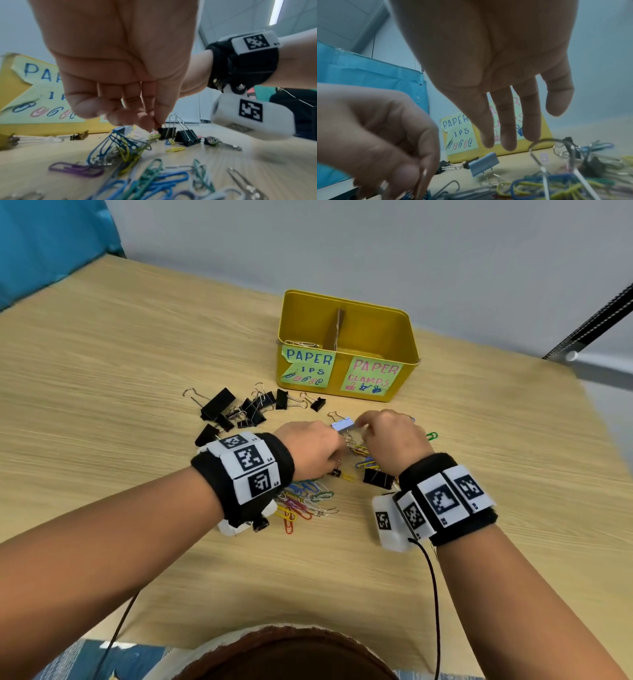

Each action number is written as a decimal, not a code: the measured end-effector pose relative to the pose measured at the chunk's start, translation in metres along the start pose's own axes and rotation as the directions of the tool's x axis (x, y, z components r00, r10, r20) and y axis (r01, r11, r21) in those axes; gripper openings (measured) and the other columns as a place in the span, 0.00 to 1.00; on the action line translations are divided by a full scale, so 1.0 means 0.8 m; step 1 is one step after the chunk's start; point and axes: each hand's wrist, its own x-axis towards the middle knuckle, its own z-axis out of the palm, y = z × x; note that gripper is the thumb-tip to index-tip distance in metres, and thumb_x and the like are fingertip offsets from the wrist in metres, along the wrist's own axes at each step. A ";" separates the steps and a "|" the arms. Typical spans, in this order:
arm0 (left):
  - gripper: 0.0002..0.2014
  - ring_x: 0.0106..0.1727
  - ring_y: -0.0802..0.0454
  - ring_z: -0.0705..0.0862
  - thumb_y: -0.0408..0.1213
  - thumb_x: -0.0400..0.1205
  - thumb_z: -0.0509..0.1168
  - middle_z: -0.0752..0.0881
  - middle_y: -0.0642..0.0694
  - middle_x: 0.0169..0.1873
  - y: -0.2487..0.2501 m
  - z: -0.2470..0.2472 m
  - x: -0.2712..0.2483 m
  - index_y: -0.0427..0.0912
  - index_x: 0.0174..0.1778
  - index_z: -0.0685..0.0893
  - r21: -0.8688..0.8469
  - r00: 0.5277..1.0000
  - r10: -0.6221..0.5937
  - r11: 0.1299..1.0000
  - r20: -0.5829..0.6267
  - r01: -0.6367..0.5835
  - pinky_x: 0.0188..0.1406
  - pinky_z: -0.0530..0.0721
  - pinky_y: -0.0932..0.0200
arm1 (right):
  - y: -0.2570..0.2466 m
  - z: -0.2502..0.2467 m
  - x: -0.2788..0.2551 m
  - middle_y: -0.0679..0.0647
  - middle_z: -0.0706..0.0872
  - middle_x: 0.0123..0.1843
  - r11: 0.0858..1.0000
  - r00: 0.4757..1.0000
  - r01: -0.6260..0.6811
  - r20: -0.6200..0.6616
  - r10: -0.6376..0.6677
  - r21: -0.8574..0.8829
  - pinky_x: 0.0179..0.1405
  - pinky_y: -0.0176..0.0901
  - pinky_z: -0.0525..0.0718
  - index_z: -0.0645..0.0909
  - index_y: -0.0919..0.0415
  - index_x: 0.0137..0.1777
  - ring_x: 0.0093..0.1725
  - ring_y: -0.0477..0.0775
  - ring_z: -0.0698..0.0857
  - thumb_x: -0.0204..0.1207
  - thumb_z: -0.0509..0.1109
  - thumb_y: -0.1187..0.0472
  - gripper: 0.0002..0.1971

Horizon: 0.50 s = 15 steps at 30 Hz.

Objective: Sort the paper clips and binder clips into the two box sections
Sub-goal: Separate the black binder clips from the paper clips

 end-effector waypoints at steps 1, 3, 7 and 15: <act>0.13 0.51 0.42 0.84 0.40 0.83 0.56 0.86 0.42 0.51 -0.003 -0.001 -0.001 0.43 0.54 0.84 -0.062 1.000 -0.016 0.998 -0.018 0.015 0.46 0.80 0.52 | 0.000 0.001 0.000 0.59 0.84 0.64 1.000 1.000 -0.001 0.018 0.001 0.006 0.65 0.57 0.77 0.82 0.51 0.62 0.65 0.64 0.79 0.79 0.57 0.66 0.18; 0.12 0.52 0.45 0.84 0.41 0.82 0.58 0.87 0.45 0.51 -0.011 -0.003 0.000 0.44 0.53 0.85 -0.204 0.995 -0.080 0.977 -0.056 0.067 0.52 0.81 0.53 | -0.002 0.003 -0.001 0.57 0.85 0.64 1.000 0.999 0.010 0.053 -0.010 0.006 0.66 0.56 0.76 0.84 0.49 0.59 0.66 0.62 0.79 0.78 0.57 0.67 0.19; 0.10 0.46 0.50 0.80 0.41 0.82 0.61 0.86 0.46 0.47 -0.035 -0.014 0.005 0.42 0.51 0.86 -0.365 0.923 -0.310 0.906 -0.229 0.214 0.49 0.77 0.58 | -0.008 0.005 -0.005 0.59 0.80 0.68 0.987 0.983 0.120 0.149 -0.103 -0.110 0.65 0.59 0.74 0.74 0.48 0.72 0.68 0.64 0.76 0.77 0.53 0.71 0.27; 0.29 0.74 0.44 0.69 0.35 0.82 0.61 0.71 0.41 0.72 -0.057 -0.019 -0.008 0.45 0.80 0.61 -0.227 0.929 -0.265 0.951 -0.257 0.208 0.76 0.70 0.48 | 0.005 0.006 0.007 0.59 0.85 0.65 0.995 0.990 0.052 0.127 -0.062 0.082 0.67 0.53 0.80 0.83 0.53 0.63 0.64 0.62 0.82 0.73 0.55 0.74 0.25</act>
